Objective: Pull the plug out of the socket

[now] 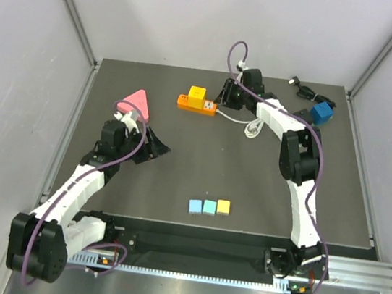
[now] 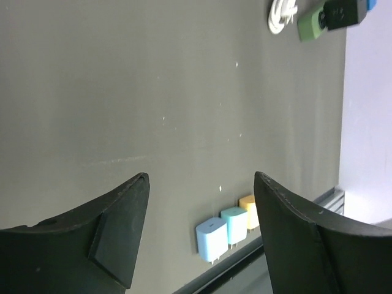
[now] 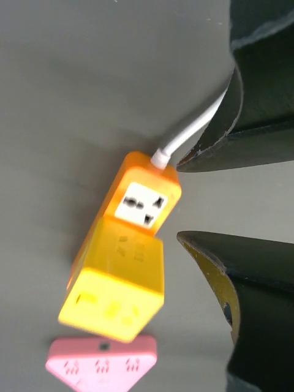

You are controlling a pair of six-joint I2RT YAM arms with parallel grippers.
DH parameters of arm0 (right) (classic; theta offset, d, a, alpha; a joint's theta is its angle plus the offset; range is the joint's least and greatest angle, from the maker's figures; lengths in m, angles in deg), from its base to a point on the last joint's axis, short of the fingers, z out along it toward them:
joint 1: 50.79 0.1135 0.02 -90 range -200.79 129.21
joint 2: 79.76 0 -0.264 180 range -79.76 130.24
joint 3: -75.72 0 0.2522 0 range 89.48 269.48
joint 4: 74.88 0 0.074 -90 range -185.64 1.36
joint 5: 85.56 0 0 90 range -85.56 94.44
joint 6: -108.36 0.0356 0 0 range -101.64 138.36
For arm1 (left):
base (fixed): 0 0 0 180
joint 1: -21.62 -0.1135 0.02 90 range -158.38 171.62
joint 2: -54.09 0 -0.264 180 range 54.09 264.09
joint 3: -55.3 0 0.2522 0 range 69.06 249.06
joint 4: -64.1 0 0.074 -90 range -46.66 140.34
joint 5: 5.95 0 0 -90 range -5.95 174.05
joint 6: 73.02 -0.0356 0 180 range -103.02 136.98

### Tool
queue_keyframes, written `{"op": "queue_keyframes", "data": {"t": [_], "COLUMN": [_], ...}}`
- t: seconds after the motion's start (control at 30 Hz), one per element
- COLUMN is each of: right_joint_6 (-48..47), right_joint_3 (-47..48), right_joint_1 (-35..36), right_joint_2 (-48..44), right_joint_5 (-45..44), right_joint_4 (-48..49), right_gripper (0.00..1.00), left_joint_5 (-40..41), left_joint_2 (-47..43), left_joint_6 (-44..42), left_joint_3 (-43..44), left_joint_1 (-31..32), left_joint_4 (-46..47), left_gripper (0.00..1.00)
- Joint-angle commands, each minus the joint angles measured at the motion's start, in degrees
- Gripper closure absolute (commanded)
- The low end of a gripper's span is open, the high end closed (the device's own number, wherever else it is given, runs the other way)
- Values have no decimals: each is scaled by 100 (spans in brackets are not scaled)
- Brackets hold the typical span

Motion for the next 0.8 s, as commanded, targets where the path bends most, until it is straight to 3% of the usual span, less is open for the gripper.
{"op": "queue_keyframes", "data": {"t": [0.0,0.07,0.13,0.23,0.7,0.77], "right_joint_6": [-163,-172,-215,-146,180,189], "right_joint_3": [274,159,150,272,915,889], "right_joint_1": [-64,-55,-64,-64,-99,-108], "right_joint_2": [201,227,297,429,1273,1273], "right_joint_5": [426,541,656,542,946,1016], "right_joint_4": [362,549,681,655,893,849], "right_gripper": [57,52,41,37,43,49], "left_joint_5": [-295,-287,-286,-365,-471,-366], "left_joint_2": [-28,-2,60,121,657,754], "left_joint_6": [-375,-445,-481,-490,-278,-357], "left_joint_3": [124,142,142,177,660,861], "left_joint_1": [17,61,87,87,96,96], "left_joint_4": [-60,-43,27,107,151,90], "left_gripper": [27,27,27,26,27,26]}}
